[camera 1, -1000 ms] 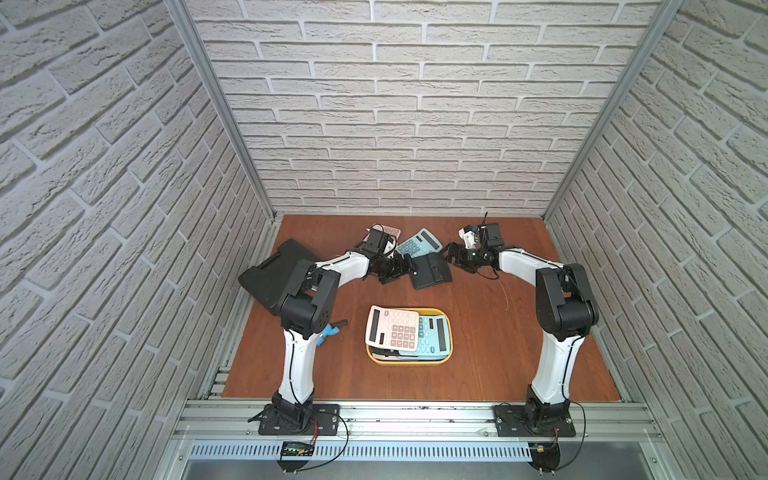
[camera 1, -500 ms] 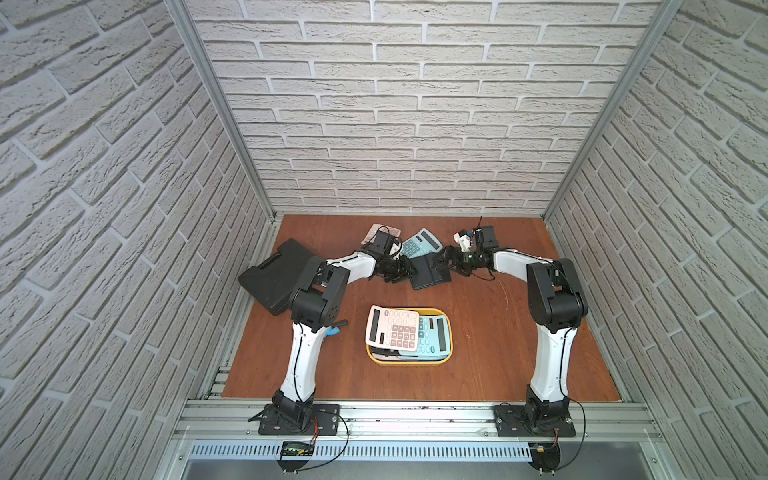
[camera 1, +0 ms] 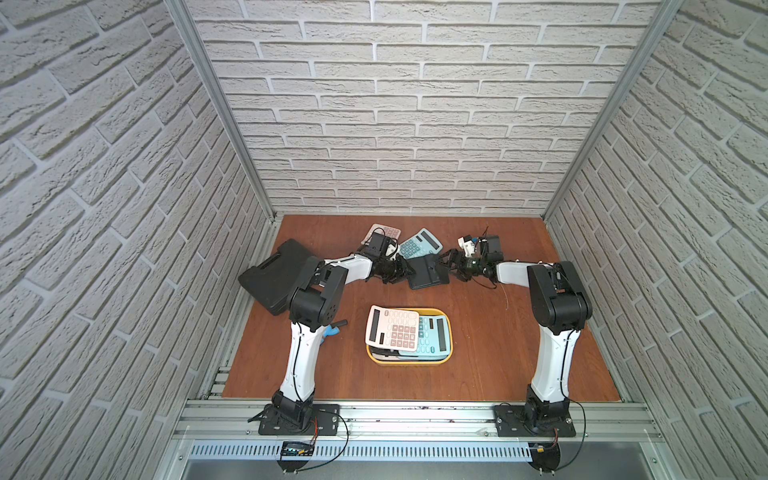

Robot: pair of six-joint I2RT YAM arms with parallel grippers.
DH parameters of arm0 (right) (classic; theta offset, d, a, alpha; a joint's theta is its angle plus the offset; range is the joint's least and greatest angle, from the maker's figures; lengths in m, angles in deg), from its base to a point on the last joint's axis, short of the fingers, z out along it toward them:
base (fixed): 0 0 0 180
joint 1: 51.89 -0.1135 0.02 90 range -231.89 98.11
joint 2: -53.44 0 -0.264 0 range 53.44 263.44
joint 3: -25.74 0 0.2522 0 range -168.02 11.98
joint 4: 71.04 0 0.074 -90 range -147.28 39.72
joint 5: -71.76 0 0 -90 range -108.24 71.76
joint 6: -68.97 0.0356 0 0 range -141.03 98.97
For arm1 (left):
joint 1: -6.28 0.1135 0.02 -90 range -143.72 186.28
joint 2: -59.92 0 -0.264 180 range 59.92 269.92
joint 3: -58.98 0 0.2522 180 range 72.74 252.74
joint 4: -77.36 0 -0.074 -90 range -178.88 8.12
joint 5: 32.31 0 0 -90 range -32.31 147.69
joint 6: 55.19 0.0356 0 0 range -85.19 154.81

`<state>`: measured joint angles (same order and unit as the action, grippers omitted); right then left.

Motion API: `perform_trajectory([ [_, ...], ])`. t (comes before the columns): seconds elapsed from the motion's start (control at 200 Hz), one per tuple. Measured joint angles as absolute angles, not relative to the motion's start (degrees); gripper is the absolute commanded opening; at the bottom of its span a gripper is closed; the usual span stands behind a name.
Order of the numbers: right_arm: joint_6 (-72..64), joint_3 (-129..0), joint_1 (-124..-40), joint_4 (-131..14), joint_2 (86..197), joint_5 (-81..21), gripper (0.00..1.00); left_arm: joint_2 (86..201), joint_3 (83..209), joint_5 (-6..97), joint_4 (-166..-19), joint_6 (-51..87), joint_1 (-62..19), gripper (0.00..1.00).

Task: Put the calculator in the storage box
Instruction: Pick up the calculator from the center of the board.

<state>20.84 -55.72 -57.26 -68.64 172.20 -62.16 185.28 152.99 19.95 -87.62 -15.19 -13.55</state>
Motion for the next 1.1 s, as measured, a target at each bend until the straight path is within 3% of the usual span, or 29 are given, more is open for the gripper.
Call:
perform_trajectory([
  [0.315,28.1,-50.5,-57.3,-75.8,170.1,-66.4,0.8,184.6,148.9,15.2,-93.9,-18.8,-11.8,0.33],
  [0.515,39.0,-46.4,-57.3,-89.0,169.5,-69.2,0.69,184.3,148.1,12.6,-98.5,-21.2,-11.4,0.33],
  [0.62,47.4,-45.4,-57.3,-99.8,171.5,-71.0,0.54,183.9,147.5,11.7,-100.8,-22.5,-11.1,0.33],
  [0.785,60.1,-45.4,-57.6,-116.5,176.8,-73.4,0.19,182.8,146.8,11.4,-102.3,-23.7,-11.0,0.34],
  [0.89,63.9,-45.3,-57.7,-122.1,177.0,-73.5,0.03,182.6,145.4,11.3,-102.1,-23.9,-10.8,0.41],
  [1.1,65.9,-44.3,-58.2,-125.4,176.9,-73.4,0.03,179.2,143.9,13.0,-100.3,-21.3,-10.8,0.71],
])
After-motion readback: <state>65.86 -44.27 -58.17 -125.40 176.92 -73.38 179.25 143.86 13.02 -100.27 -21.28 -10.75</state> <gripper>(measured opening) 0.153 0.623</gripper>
